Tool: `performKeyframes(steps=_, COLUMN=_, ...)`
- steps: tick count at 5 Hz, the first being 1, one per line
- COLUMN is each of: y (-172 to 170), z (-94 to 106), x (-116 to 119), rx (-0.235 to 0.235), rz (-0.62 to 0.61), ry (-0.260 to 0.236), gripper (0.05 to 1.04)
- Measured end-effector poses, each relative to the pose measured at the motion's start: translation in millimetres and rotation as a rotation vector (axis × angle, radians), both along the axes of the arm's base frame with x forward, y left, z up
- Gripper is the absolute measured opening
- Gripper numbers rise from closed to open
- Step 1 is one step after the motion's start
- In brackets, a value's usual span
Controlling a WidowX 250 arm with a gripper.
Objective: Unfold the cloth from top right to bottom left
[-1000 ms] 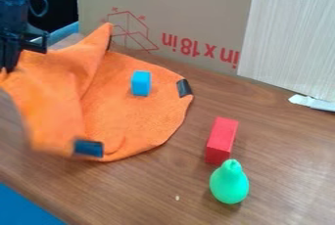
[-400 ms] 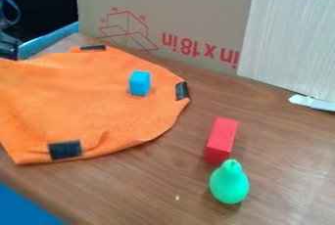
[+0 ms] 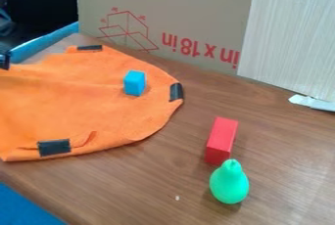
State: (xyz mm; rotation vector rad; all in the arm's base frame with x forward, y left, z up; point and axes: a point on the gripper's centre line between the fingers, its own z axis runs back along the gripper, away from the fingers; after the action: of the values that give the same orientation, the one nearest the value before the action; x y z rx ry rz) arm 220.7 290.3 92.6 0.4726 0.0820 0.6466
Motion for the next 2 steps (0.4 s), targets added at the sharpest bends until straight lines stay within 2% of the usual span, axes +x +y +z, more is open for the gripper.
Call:
performKeyframes(steps=1, y=4.1, z=1.5, x=-4.0, rx=0.044, rz=0.019, ry=0.019, gripper=0.46)
performKeyframes(steps=2, y=-1.8, z=8.2, x=-6.1, rx=0.047, rz=0.041, ry=0.074, gripper=0.786)
